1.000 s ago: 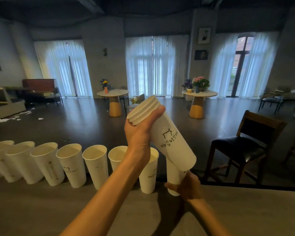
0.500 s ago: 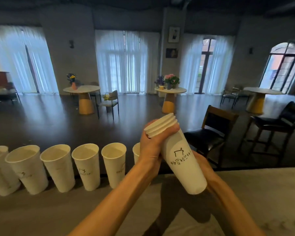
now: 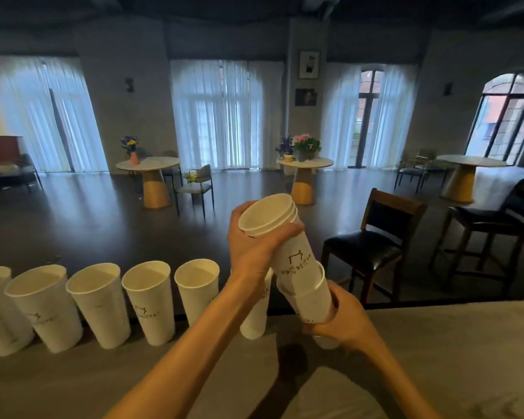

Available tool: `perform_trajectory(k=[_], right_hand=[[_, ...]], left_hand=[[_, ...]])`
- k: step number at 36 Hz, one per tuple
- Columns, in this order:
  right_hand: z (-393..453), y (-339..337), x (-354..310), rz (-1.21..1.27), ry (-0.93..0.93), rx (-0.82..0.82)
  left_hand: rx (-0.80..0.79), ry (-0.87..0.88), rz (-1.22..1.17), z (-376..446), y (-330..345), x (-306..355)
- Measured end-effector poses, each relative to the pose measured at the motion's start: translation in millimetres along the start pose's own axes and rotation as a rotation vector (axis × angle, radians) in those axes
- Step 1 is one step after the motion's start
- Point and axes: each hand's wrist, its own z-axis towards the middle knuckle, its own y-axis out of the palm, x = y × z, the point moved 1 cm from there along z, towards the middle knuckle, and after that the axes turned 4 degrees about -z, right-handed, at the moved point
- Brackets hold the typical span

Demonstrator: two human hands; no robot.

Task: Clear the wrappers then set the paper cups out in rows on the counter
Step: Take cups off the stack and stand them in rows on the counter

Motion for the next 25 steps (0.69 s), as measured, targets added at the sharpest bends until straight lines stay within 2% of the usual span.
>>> perform_trajectory(k=[3,8,16,20,22,25], right_hand=[[11.6,24.8,13.3,0.027,0.156,0.079],[28.3,59.8,24.6,0.279,0.288,0.141],[49.2,64.5,22.3,0.284,0.254,0.156],[40.5,45.7,29.3,0.190,0.091,-0.019],[36.1,31.5,40.2,0.156,0.078,-0.071],[26.3,-1.3,54.1,0.142,0.150,0.006]], left_hand=[[0.037,0.035,-0.085,11.9,-8.1,13.8],[0.079,0.046,-0.139,26.2,-23.7,26.4],[0.039,0.036,-0.129,25.6,-37.0,28.5],[-0.031,0.023,-0.125,18.9,-27.3,28.6],[-0.075,0.008,-0.124,15.2,-18.8,27.5],[-0.149,-0.030,-0.131,8.7,0.7,24.6]])
